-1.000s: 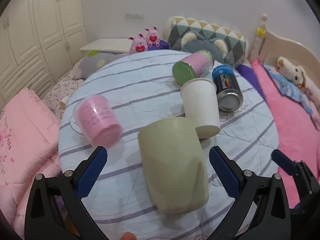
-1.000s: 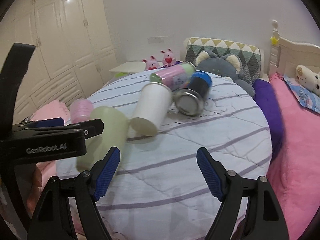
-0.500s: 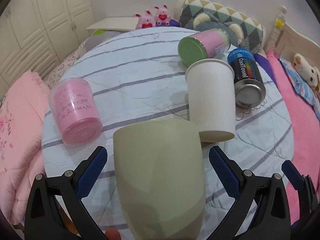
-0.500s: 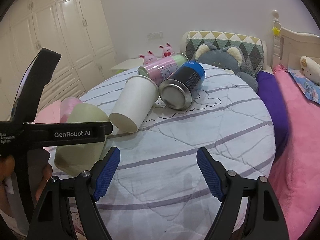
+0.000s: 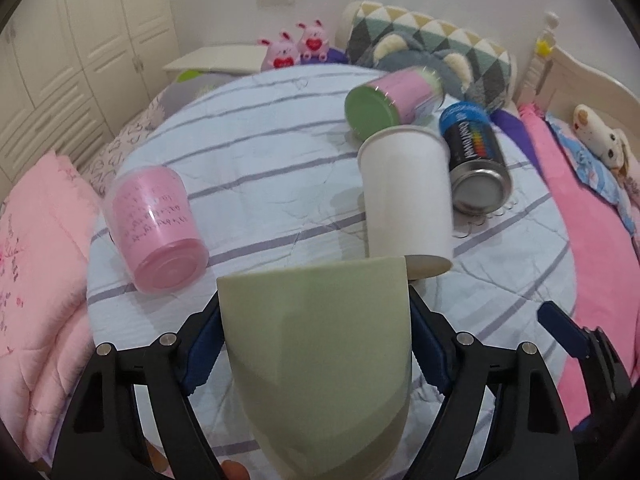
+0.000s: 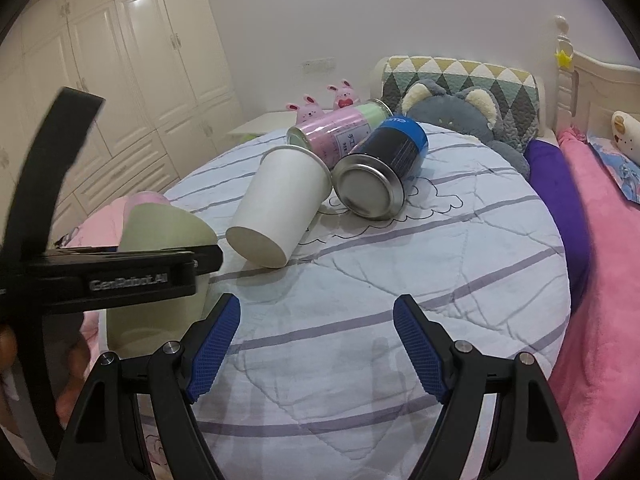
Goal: Flip cup upright
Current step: 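Rotate the held pale green cup upright with the left tool, then lower the upright green cup onto the bed and open the left tool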
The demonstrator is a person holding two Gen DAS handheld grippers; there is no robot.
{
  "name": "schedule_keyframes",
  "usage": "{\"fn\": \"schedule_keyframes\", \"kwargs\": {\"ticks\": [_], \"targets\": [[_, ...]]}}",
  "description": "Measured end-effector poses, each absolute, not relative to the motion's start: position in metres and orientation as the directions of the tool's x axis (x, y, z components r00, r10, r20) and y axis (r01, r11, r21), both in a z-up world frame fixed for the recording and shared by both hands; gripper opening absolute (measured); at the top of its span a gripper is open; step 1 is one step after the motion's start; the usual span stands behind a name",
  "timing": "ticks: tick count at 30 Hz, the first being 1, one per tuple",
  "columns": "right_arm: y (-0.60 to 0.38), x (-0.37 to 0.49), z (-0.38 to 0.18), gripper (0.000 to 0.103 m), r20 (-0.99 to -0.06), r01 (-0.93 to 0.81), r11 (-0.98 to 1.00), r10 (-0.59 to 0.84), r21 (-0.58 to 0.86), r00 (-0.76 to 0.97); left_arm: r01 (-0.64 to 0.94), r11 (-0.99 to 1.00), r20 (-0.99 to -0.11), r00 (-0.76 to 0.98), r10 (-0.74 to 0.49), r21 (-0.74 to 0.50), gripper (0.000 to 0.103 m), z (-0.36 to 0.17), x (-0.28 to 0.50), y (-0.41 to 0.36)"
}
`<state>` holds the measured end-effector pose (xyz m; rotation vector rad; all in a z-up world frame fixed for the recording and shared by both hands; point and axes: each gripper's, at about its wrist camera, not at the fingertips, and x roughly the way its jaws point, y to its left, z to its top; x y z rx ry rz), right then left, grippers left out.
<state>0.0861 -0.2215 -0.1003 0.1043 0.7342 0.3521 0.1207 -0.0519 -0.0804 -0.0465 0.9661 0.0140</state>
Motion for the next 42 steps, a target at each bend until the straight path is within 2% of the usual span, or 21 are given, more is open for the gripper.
{"fn": "schedule_keyframes", "kwargs": {"ticks": [6, 13, 30, 32, 34, 35, 42], "targets": [[-0.215, 0.084, -0.097, 0.08, -0.637, -0.286, 0.935, 0.353, 0.211, 0.686, -0.007, 0.999, -0.758, 0.652, -0.025, -0.039, 0.082, -0.058, 0.109, -0.046], [-0.201, 0.086, -0.098, 0.08, -0.641, -0.309, 0.928, 0.367, 0.207, 0.674, -0.021, 1.0, -0.692, 0.722, 0.01, -0.006, 0.081, -0.053, 0.111, -0.041], [-0.192, 0.095, -0.106, 0.08, -0.655, -0.303, 0.928, 0.367, 0.214, 0.66, -0.012, 1.0, -0.694, 0.72, 0.015, 0.009, 0.081, -0.058, 0.125, -0.041], [-0.193, 0.096, -0.106, 0.08, -0.653, -0.304, 0.928, 0.369, 0.216, 0.662, -0.012, 1.0, -0.688, 0.725, 0.023, 0.021, 0.085, -0.057, 0.123, -0.043], [-0.193, 0.096, -0.105, 0.08, -0.652, -0.301, 0.929, 0.365, 0.213, 0.665, -0.011, 1.0, -0.677, 0.735, 0.025, 0.025, 0.096, -0.055, 0.12, -0.043], [-0.193, 0.096, -0.105, 0.08, -0.652, -0.299, 0.93, 0.363, 0.213, 0.666, -0.012, 1.0, -0.671, 0.741, 0.027, 0.027, 0.098, -0.054, 0.119, -0.043], [-0.195, 0.088, -0.094, 0.08, -0.627, -0.309, 0.93, 0.364, 0.201, 0.689, -0.015, 0.999, -0.665, 0.746, 0.033, 0.033, 0.1, -0.05, 0.106, -0.041]]}}
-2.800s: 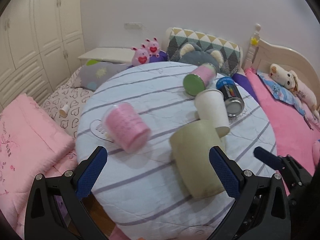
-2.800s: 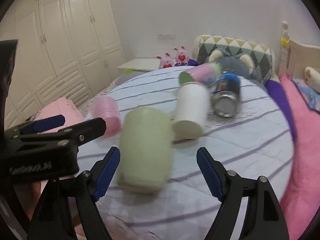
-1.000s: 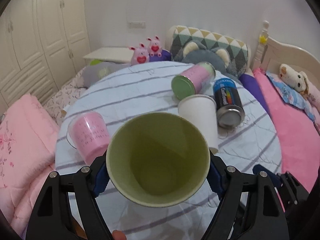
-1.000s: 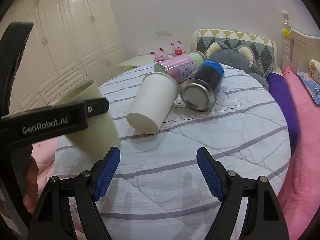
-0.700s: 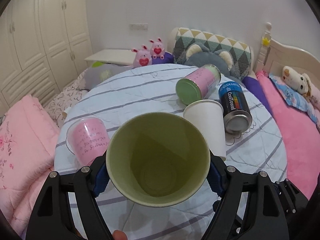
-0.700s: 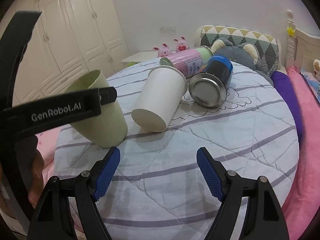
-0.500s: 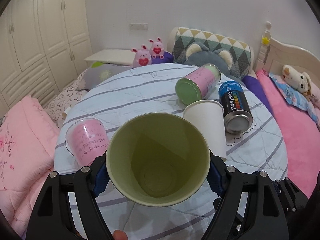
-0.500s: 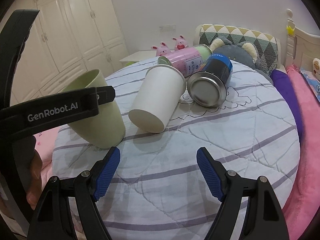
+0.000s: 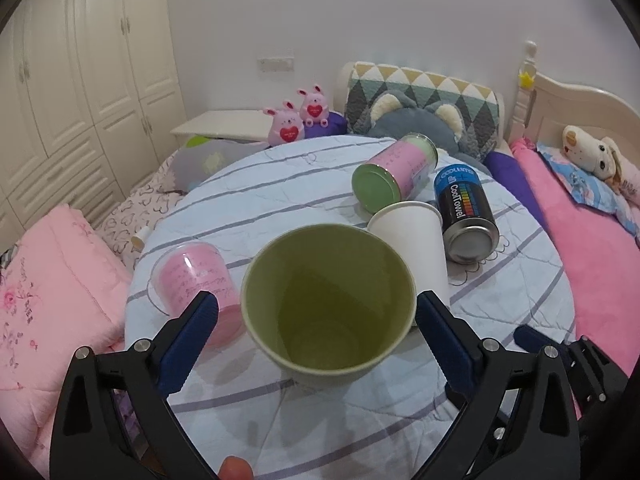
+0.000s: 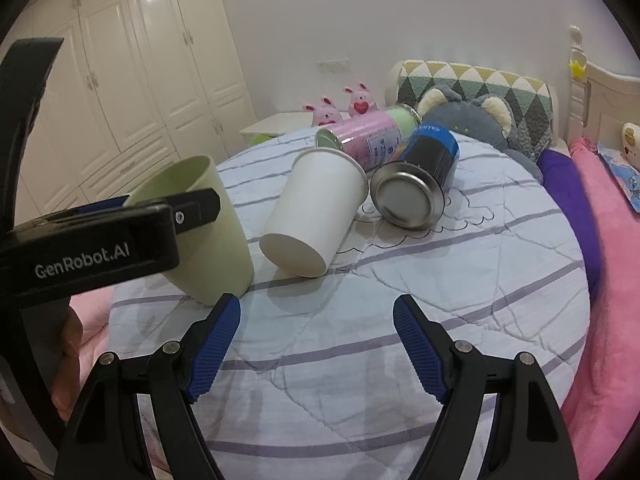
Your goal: Flip cup upright
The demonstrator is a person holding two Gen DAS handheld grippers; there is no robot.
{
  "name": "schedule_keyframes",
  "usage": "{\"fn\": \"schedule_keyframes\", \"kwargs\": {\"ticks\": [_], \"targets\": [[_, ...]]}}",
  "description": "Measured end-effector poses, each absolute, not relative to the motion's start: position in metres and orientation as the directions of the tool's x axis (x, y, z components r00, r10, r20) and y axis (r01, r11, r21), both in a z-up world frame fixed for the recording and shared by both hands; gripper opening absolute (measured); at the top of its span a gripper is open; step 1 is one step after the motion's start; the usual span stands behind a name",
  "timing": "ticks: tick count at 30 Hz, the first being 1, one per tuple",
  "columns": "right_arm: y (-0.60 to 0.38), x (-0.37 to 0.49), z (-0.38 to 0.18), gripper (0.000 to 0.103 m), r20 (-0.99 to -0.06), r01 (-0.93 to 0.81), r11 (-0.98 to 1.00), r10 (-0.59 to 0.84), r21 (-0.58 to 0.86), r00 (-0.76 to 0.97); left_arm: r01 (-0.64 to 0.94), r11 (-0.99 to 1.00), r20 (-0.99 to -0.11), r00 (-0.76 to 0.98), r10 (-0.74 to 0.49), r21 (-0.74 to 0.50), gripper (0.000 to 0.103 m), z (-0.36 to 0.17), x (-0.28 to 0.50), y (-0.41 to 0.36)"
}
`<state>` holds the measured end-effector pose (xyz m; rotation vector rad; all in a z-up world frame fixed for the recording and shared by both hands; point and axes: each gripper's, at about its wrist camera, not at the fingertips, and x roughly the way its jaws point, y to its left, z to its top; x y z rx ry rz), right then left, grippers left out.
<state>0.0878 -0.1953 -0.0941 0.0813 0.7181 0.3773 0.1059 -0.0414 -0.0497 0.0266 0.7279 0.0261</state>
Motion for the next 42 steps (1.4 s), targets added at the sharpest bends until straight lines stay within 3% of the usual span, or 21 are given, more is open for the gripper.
{"fn": "schedule_keyframes", "kwargs": {"ticks": [18, 27, 42], "targets": [[-0.208, 0.042, -0.052, 0.08, -0.532, -0.286, 0.949, 0.313, 0.135, 0.787, -0.051, 0.997, -0.506, 0.859, 0.072, 0.055, 0.103, -0.003, 0.027, -0.027], [-0.209, 0.011, -0.025, 0.08, -0.419, -0.299, 0.951, 0.306, 0.084, 0.855, -0.052, 0.997, -0.429, 0.9, 0.071, 0.056, 0.103, 0.013, -0.012, -0.024], [-0.212, -0.015, -0.016, 0.08, -0.346, -0.303, 0.951, 0.305, 0.062, 0.887, -0.053, 0.997, -0.39, 0.918, 0.073, 0.061, 0.103, 0.018, -0.043, -0.029]]}}
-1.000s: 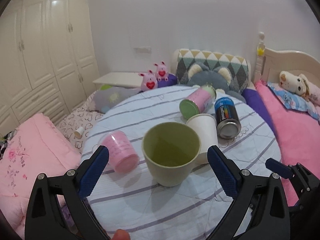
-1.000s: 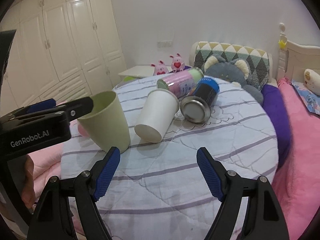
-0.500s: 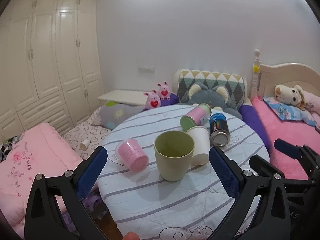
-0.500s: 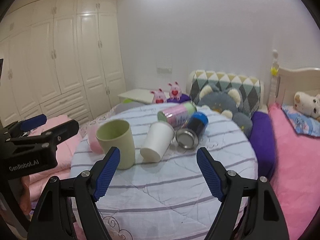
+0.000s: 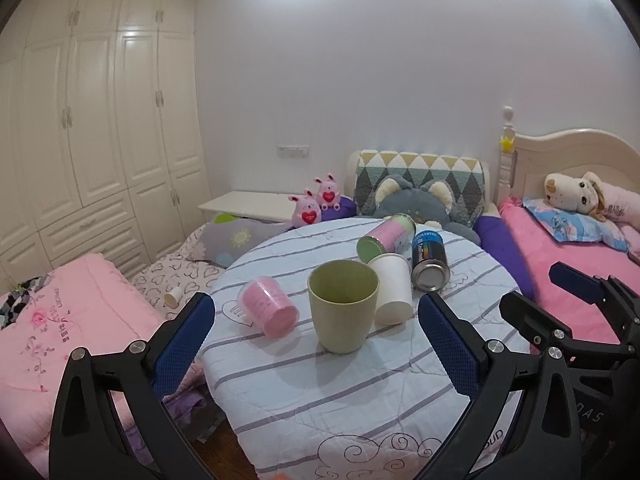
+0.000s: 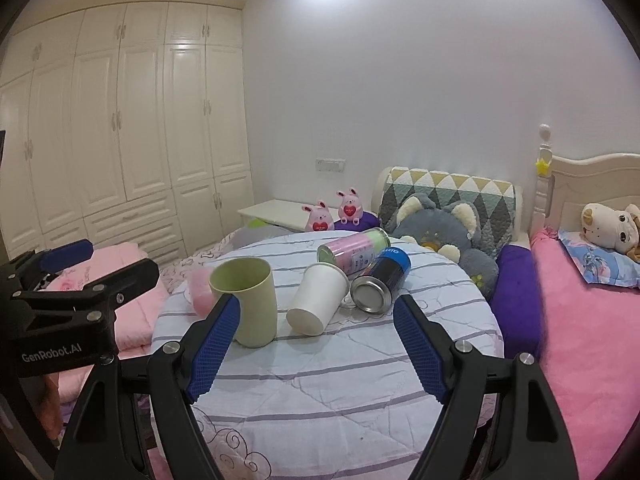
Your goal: Flip cup upright
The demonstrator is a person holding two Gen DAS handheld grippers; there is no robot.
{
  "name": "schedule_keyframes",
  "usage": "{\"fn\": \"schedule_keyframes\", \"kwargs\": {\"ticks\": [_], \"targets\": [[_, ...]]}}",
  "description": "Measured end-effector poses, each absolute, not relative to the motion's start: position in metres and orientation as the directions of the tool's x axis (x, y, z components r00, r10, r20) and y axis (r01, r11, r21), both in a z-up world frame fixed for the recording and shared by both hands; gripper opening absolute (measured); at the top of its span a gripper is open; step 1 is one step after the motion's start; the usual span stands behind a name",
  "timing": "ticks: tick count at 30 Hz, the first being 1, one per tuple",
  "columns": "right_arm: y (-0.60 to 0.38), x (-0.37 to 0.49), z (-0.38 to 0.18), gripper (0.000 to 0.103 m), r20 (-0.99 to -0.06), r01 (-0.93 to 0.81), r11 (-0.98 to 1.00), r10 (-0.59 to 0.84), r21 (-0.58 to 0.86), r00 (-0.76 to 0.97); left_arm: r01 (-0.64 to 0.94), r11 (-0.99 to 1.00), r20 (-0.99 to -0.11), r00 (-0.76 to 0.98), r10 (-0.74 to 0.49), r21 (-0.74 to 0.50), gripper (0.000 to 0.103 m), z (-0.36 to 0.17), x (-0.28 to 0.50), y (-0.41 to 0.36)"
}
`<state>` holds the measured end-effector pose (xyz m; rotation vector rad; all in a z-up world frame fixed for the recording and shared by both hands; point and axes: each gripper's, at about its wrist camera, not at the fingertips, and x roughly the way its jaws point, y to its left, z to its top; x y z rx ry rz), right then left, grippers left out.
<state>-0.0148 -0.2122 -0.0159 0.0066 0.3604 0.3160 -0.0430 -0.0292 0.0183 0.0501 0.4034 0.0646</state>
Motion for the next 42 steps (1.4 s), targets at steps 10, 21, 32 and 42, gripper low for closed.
{"fn": "schedule_keyframes", "kwargs": {"ticks": [10, 21, 32, 42], "targets": [[-0.214, -0.021, -0.014, 0.08, -0.322, -0.308, 0.949, 0.311, 0.062, 0.894, -0.054, 0.998, -0.372, 0.926, 0.065, 0.042, 0.103, 0.022, -0.051, -0.032], [-0.224, -0.022, -0.014, 0.08, -0.312, -0.305, 0.949, 0.312, 0.074, 0.897, -0.059, 0.996, -0.368, 0.926, 0.081, 0.07, 0.103, 0.022, -0.049, -0.044], [-0.229, -0.02, -0.013, 0.08, -0.311, -0.309, 0.947, 0.319, 0.083, 0.895, -0.072, 0.994, -0.377, 0.921, 0.099, 0.087, 0.103, 0.021, -0.045, -0.046], [-0.228, -0.018, -0.013, 0.08, -0.322, -0.308, 0.948, 0.319, 0.084, 0.891, -0.085, 0.992, -0.367, 0.923, 0.115, 0.098, 0.103, 0.016, -0.043, -0.048]]}}
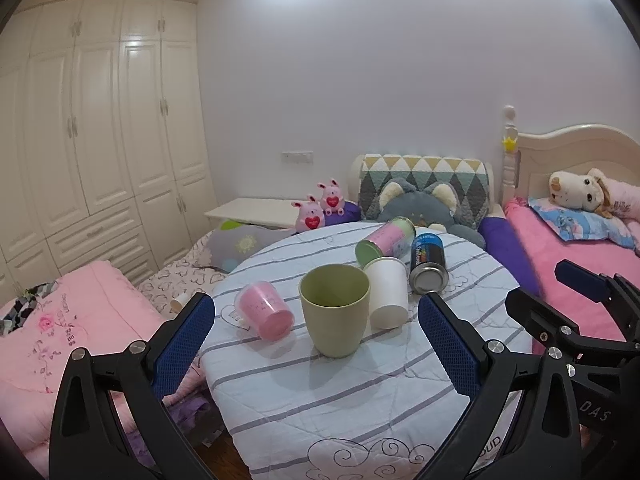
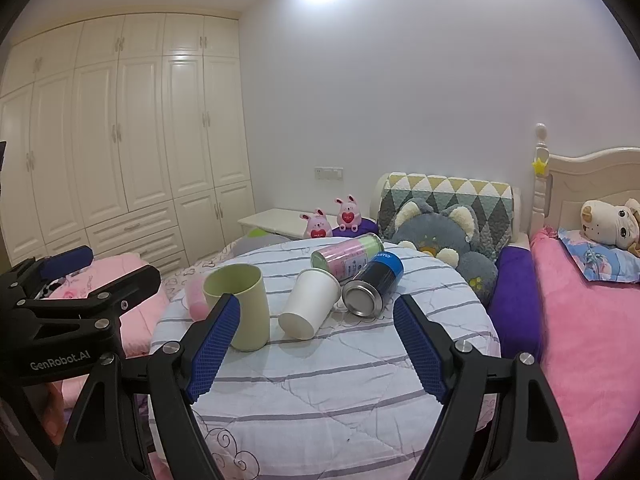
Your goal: Flip cup upright
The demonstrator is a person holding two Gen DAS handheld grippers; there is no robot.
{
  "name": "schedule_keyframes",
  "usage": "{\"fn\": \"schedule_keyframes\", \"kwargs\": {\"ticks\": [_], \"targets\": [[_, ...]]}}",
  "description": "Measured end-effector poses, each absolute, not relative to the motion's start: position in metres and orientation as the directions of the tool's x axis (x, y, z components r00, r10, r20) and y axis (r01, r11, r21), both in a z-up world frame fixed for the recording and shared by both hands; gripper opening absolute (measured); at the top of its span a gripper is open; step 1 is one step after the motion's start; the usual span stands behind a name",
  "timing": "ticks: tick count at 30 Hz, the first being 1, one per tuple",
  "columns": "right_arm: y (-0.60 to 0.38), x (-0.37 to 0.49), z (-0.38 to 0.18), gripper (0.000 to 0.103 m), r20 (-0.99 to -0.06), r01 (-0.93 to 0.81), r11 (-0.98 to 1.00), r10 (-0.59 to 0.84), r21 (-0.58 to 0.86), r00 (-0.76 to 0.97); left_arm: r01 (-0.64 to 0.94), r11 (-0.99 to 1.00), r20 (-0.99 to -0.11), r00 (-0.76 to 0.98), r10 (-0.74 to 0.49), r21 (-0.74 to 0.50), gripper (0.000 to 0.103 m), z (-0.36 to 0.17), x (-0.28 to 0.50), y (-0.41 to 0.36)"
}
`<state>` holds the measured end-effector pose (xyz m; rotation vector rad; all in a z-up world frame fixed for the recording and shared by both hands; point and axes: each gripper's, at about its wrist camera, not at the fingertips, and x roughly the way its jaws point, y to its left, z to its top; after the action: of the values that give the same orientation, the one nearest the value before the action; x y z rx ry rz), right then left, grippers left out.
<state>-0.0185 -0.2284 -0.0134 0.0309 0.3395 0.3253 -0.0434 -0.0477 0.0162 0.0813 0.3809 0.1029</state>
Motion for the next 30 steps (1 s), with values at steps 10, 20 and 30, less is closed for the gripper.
{"fn": "schedule_keyframes", "kwargs": {"ticks": [10, 20, 30], "targets": [[-0.226, -0.013, -0.016, 0.08, -0.334, -0.313, 0.946, 0.321, 0.078, 0.886, -0.093, 0.992, -0.364, 0.924, 0.119, 0.09, 0.103, 0.015, -0.042, -0.045], [-0.223, -0.009, -0.017, 0.08, -0.348, -0.317, 0.945, 0.323, 0.075, 0.88, -0.092, 0.992, -0.375, 0.92, 0.118, 0.087, 0.103, 0.015, -0.04, -0.045], [-0.218, -0.003, -0.019, 0.08, -0.363, -0.32, 0.945, 0.323, 0.068, 0.874, -0.097, 0.993, -0.381, 0.917, 0.117, 0.073, 0.103, 0.014, -0.034, -0.038]]}}
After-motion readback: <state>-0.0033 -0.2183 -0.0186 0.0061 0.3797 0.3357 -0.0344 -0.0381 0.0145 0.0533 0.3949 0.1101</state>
